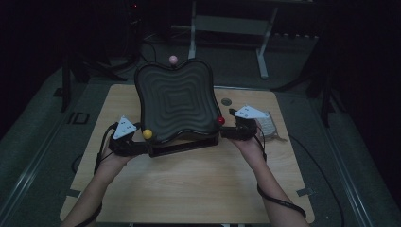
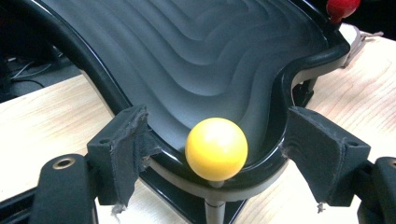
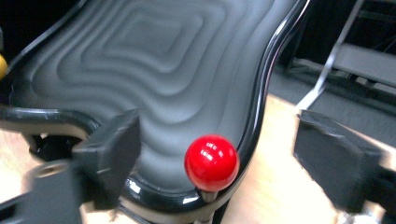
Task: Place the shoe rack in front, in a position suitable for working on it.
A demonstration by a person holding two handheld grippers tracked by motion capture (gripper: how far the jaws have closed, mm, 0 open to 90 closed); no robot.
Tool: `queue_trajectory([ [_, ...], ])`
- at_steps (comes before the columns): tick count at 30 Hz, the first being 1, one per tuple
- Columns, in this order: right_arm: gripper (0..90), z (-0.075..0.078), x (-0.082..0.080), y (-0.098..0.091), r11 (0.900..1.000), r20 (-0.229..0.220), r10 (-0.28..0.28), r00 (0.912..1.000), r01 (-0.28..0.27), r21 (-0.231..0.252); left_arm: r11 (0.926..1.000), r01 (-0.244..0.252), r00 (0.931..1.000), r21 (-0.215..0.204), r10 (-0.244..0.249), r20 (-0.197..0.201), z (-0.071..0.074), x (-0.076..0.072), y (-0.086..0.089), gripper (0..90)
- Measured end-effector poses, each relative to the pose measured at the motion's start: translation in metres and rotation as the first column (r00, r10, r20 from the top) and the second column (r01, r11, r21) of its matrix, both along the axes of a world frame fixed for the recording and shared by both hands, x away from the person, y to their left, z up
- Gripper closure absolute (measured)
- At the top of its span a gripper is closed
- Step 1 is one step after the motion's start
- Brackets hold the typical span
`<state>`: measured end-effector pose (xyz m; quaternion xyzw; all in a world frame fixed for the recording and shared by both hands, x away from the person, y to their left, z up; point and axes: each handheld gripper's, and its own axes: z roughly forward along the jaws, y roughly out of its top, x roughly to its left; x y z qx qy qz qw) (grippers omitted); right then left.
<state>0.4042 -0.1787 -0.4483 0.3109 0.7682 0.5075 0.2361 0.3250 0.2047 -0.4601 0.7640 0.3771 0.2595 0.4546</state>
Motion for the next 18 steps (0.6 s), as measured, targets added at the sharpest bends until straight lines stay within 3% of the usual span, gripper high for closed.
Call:
queue_trajectory([
  [1, 33.0, -0.001, 0.001, 0.001, 0.9998, -0.003, 0.014, 0.9999, -0.014, -0.017, 1.0, 0.0, 1.0, 0.002, 0.0, 0.008, -0.001, 0.0, 0.0, 30.8],
  [3, 36.3, -0.004, 0.002, 0.005, 0.9977, 0.007, -0.02, 0.9998, 0.02, -0.064, 0.9999, 0.008, 0.9999, -0.008, -0.008, 0.009, -0.002, 0.002, 0.0, 34.5],
  [5, 42.9, -0.006, 0.003, 0.007, 0.9965, -0.003, -0.032, 0.9995, 0.031, -0.077, 0.9999, 0.012, 0.9998, -0.008, -0.012, 0.017, -0.003, 0.004, 0.0, 40.2],
  [10, 47.0, -0.013, 0.007, 0.012, 0.992, -0.044, -0.06, 0.9972, 0.054, -0.114, 1.0, 0.004, 0.9997, -0.004, -0.004, 0.023, -0.008, 0.005, -0.002, 48.0],
  [11, 51.3, -0.014, 0.006, 0.013, 0.9899, -0.038, -0.071, 0.9967, 0.066, -0.126, 0.9999, 0.011, 0.9997, -0.004, -0.011, 0.022, -0.01, 0.005, -0.002, 50.9],
  [13, 58.5, -0.015, 0.005, 0.014, 0.9916, -0.037, -0.063, 0.9974, 0.058, -0.116, 1.0, 0.003, 0.9997, 0.007, -0.003, 0.025, -0.012, 0.005, -0.004, 52.9],
  [18, 59.8, -0.014, 0.003, 0.017, 0.9895, -0.048, -0.084, 0.9953, 0.078, -0.122, 0.9999, -0.009, 0.9998, -0.006, 0.01, 0.018, -0.014, 0.006, -0.005, 57.5],
])
